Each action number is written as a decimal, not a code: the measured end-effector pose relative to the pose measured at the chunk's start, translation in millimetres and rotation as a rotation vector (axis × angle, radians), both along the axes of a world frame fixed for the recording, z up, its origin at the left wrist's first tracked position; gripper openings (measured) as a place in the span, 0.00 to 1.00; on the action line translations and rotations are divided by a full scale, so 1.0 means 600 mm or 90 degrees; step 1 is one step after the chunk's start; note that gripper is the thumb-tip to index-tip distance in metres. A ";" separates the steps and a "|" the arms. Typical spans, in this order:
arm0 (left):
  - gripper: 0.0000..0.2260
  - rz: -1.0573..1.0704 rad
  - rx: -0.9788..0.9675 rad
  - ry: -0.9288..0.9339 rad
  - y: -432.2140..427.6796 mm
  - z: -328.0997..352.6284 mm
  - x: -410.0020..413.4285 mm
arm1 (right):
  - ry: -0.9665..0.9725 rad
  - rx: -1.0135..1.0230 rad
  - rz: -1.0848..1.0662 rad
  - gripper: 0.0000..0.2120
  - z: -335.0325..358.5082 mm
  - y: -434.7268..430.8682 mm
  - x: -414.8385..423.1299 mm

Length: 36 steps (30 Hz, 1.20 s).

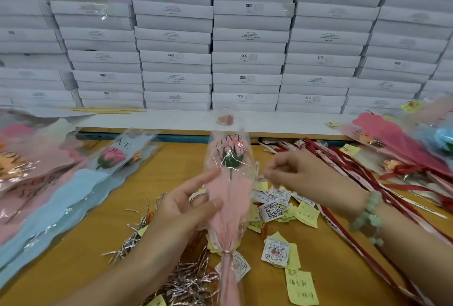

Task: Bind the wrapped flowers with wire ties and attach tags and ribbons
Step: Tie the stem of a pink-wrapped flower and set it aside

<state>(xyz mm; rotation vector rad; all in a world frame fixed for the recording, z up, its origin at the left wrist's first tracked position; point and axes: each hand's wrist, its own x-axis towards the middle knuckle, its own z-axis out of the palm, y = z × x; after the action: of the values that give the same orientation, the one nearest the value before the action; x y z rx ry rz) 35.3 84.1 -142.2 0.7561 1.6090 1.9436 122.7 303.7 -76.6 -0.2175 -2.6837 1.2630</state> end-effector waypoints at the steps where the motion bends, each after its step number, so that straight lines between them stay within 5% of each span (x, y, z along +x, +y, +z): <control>1: 0.28 0.001 0.003 0.004 0.000 -0.001 0.000 | -0.031 -0.043 0.031 0.06 -0.003 -0.015 0.002; 6: 0.28 -0.007 0.015 0.017 0.002 -0.001 -0.001 | -0.215 -0.392 0.149 0.11 -0.017 -0.052 0.008; 8: 0.28 -0.007 0.018 0.026 0.002 0.001 -0.001 | -0.266 -0.476 0.228 0.03 -0.017 -0.052 0.011; 10: 0.28 -0.006 0.007 0.032 0.002 0.003 0.000 | -0.281 -0.518 0.258 0.05 -0.020 -0.055 0.013; 15: 0.22 0.023 -0.078 0.115 0.001 0.009 0.007 | -0.250 -0.508 0.192 0.08 -0.042 -0.074 0.011; 19: 0.18 0.030 -0.168 0.207 -0.003 0.032 0.005 | -0.226 -0.524 0.152 0.00 -0.043 -0.069 0.008; 23: 0.18 -0.086 -0.315 0.271 -0.016 0.065 -0.008 | -0.207 -0.509 0.124 0.05 -0.045 -0.061 0.004; 28: 0.10 -0.210 -0.345 0.267 -0.044 0.121 -0.027 | -0.226 -0.490 0.099 0.16 -0.057 -0.055 -0.002; 32: 0.11 -0.322 -0.254 0.260 -0.067 0.157 -0.038 | -0.248 -0.435 0.075 0.09 -0.059 -0.053 -0.002; 36: 0.07 -0.326 -0.100 0.329 -0.077 0.170 -0.032 | -0.292 -0.315 0.091 0.12 -0.051 -0.054 0.001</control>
<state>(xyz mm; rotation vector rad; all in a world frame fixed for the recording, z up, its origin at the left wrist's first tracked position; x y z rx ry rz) 16.3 37.6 -40.5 1.5186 1.6044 1.3027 123.1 271.2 -107.0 -0.4281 -2.7145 2.1415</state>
